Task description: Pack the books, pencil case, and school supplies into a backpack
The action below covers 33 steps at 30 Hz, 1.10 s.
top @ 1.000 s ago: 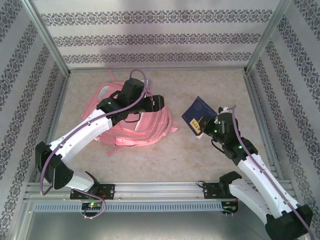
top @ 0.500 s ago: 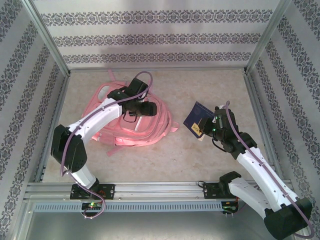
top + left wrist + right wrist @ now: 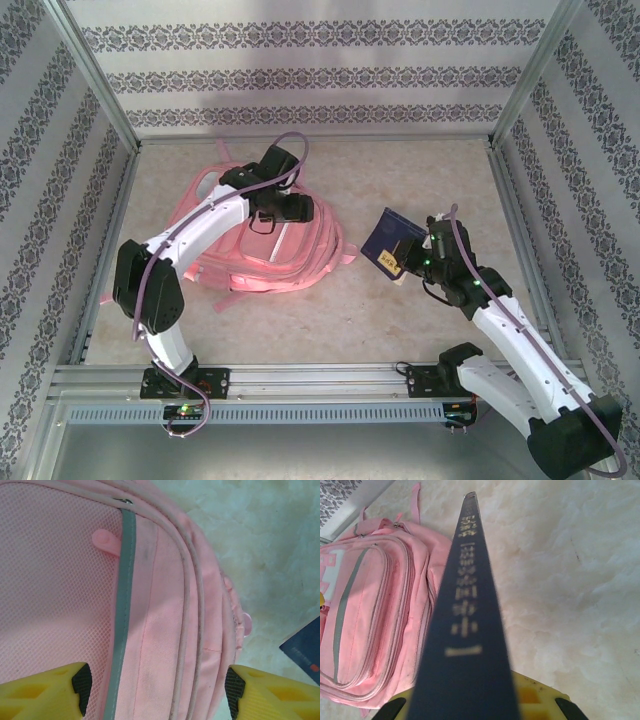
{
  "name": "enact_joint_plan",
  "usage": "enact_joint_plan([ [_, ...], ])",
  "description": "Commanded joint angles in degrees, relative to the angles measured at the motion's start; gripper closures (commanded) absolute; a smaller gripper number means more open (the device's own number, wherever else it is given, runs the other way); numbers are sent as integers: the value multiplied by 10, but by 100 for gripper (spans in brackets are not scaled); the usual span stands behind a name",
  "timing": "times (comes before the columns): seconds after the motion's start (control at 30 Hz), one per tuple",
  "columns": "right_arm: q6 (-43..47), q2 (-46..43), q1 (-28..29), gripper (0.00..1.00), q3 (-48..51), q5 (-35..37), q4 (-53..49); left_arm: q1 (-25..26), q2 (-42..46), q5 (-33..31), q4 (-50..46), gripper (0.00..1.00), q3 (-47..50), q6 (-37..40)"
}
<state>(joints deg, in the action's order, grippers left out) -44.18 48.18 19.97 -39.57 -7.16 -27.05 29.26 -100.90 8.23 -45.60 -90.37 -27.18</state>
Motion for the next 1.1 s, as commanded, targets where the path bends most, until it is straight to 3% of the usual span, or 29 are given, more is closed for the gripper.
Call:
enact_joint_plan([
  [0.0,-8,-4,-6,100,4,-12,31,-4,-28,19,-21,29,-2,12],
  [0.27,-9,-16,-9,100,8,-4,31,-5,-34,19,-12,27,19,11],
  [0.57,-17,-7,-11,100,15,-2,37,-5,-31,120,33,37,39,-6],
  [0.73,-21,-9,-18,100,21,-1,38,-5,-32,167,53,58,58,-6],
  [0.93,-24,-12,-22,100,21,-9,37,-7,-57,109,15,76,53,43],
  [1.07,-21,-16,-24,100,18,-6,29,-8,-73,171,0,99,32,71],
])
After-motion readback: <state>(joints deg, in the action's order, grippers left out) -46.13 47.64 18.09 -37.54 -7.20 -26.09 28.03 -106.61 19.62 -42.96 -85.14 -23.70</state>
